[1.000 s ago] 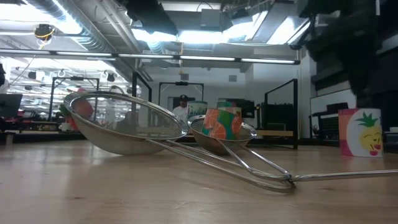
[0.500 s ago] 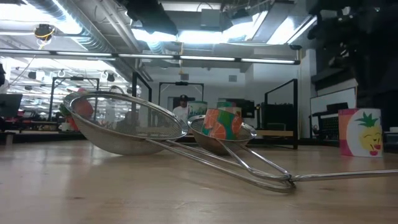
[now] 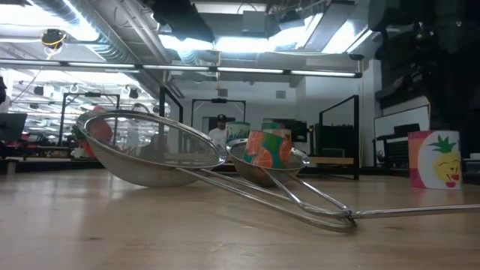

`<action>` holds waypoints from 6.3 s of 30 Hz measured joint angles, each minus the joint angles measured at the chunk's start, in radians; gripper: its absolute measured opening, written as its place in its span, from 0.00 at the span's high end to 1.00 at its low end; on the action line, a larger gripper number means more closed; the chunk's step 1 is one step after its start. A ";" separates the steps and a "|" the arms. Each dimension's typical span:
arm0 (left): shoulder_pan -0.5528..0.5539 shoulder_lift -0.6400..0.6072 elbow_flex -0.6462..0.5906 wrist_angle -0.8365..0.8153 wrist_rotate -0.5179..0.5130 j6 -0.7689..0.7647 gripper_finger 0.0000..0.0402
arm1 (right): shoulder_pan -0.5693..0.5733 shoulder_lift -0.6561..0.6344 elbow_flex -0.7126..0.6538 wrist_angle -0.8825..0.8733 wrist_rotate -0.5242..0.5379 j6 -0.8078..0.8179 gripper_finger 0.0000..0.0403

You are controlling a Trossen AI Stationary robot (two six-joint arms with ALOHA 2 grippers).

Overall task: Pick and place cans onto a shelf
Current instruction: Put the canned mixed fruits on the shelf, then put the canned oranges on the shelf

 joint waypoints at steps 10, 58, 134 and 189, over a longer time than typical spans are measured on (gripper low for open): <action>0.000 0.000 0.000 0.000 0.000 0.000 0.80 | 0.000 0.081 0.000 -0.002 0.000 0.000 0.76; -0.125 -0.474 -0.572 0.347 -0.059 -0.081 0.80 | 0.000 0.190 0.094 0.108 -0.136 0.341 0.98; -0.125 -0.499 -0.742 0.606 -0.052 -0.077 0.80 | -0.645 0.908 1.133 -0.172 0.123 -0.235 0.98; -0.125 -0.499 -0.742 0.606 -0.052 -0.076 0.80 | -0.645 0.911 1.052 -0.081 0.122 -0.239 0.81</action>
